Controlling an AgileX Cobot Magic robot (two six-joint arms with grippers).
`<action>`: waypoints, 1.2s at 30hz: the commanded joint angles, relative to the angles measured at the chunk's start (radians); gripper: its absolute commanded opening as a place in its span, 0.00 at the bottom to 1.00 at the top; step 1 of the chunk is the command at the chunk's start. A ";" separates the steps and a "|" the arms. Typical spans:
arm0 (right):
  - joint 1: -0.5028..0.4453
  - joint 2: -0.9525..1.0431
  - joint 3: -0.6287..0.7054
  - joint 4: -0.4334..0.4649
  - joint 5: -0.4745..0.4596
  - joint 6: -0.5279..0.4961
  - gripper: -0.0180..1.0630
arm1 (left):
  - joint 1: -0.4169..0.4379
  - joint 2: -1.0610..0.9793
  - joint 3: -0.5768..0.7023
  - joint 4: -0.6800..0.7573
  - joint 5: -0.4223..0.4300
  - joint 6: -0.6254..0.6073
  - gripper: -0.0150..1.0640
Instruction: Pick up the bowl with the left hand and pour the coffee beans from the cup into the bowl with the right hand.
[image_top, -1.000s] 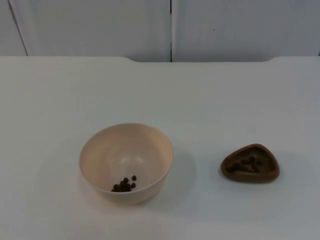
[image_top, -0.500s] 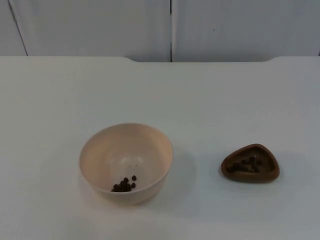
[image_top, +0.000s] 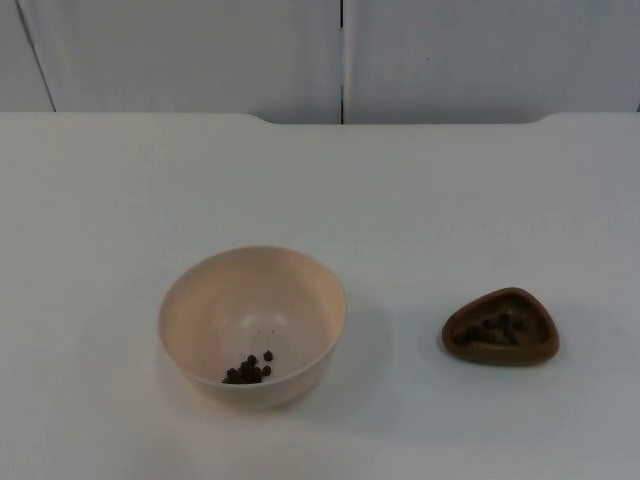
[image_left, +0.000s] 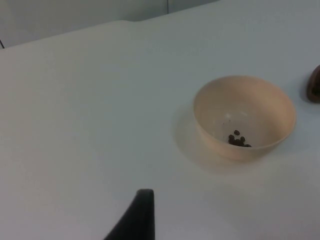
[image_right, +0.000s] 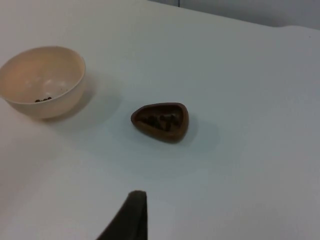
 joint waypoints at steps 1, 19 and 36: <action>0.000 -0.004 0.007 0.002 -0.014 0.002 0.99 | 0.003 -0.005 0.005 -0.012 0.001 0.000 0.99; -0.004 -0.004 0.007 0.004 -0.014 0.002 0.99 | 0.003 -0.005 0.005 -0.012 0.001 0.000 0.99; -0.227 -0.004 0.007 0.004 -0.016 0.002 0.99 | 0.001 -0.005 0.005 -0.012 0.001 0.000 0.99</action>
